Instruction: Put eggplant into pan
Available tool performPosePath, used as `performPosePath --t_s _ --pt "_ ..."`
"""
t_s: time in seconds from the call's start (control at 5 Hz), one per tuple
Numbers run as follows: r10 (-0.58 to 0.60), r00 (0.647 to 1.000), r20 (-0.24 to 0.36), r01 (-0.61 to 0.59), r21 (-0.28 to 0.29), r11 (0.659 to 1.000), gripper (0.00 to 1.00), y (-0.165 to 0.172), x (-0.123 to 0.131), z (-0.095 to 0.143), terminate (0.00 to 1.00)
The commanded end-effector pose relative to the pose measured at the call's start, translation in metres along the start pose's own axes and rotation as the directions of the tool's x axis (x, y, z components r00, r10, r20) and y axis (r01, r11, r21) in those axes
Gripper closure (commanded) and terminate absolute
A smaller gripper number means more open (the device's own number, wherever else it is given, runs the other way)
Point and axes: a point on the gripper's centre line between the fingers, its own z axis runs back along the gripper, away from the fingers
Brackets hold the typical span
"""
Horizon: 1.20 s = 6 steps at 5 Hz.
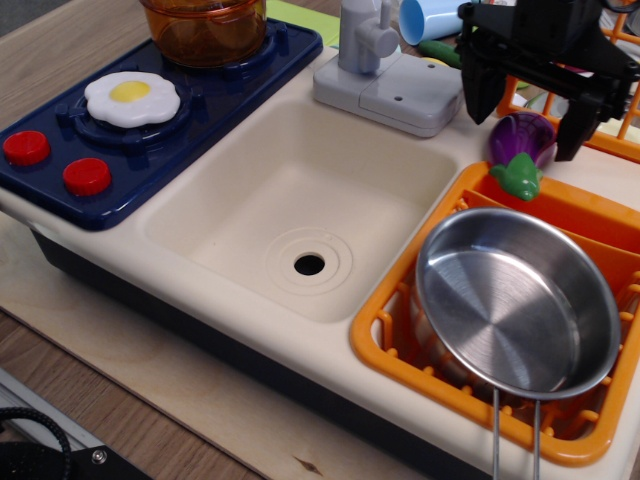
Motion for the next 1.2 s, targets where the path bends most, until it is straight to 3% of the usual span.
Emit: performPosePath --t_s 0.0,0.2,0.4,0.6,1.0 --pt "-0.010 0.999 0.041 0.011 -0.023 1.000 0.00 0.007 0.007 -0.006 0.00" --pt "0.008 0.999 0.038 -0.007 -0.042 0.999 0.00 0.007 0.005 -0.010 0.00" --pt "0.019 0.999 0.032 -0.018 -0.017 1.000 1.00 -0.002 0.002 -0.007 0.00" --pt "0.027 0.999 -0.020 -0.027 0.017 1.000 1.00 -0.011 0.003 0.015 0.00" --pt "0.030 0.997 -0.067 -0.023 0.105 0.994 1.00 -0.019 -0.002 0.051 0.00"
